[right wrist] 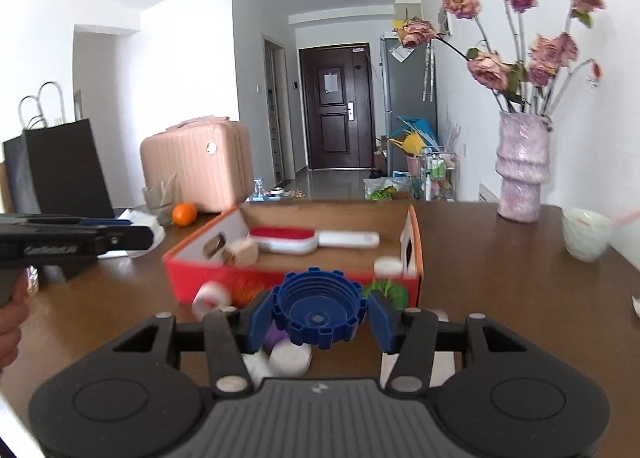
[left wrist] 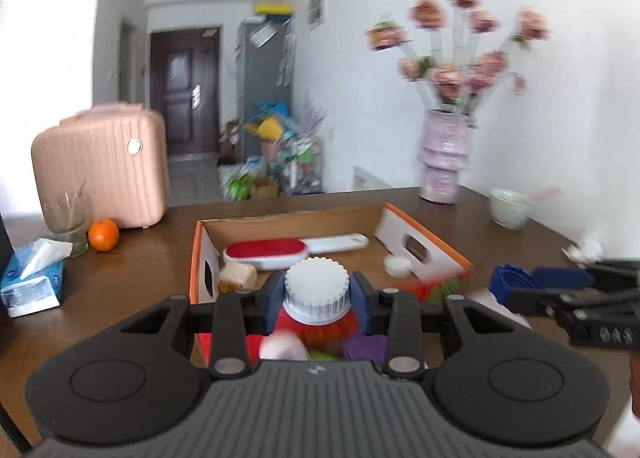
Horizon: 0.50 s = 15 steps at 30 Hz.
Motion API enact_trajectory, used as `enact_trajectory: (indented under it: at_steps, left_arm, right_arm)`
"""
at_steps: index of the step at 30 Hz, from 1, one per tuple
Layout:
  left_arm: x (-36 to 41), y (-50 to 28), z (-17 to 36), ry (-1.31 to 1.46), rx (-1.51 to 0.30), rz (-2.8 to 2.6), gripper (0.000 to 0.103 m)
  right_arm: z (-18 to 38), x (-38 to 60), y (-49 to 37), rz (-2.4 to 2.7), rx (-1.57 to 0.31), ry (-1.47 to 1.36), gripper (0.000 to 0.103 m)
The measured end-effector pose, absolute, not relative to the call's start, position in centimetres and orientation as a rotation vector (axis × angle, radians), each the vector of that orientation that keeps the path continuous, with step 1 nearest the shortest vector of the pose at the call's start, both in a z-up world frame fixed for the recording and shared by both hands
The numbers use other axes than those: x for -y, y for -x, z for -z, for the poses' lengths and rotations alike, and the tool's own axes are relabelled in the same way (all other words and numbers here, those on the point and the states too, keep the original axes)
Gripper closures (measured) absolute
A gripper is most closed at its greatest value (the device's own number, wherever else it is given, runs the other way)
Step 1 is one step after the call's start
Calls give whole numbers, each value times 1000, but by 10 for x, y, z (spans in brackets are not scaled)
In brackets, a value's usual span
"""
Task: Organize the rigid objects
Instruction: 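Carry both caps into the cardboard box and open both tools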
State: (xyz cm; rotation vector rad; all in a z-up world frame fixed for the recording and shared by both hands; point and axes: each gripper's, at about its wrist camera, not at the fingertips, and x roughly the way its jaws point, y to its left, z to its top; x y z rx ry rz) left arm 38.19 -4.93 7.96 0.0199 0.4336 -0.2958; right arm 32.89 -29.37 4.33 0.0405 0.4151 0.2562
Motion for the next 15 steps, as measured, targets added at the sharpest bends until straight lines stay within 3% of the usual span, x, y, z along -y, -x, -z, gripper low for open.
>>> enact_trajectory:
  at_steps: [8,15]
  left_arm:
    - [95,-562,-64,69,-694,270,67]
    - [147,-643,-17,-49,-812,266,66]
  right_arm:
    - [-51,300,-503,-263,-608,-6,52]
    - [-17,275,-606,-208,-746,165,52]
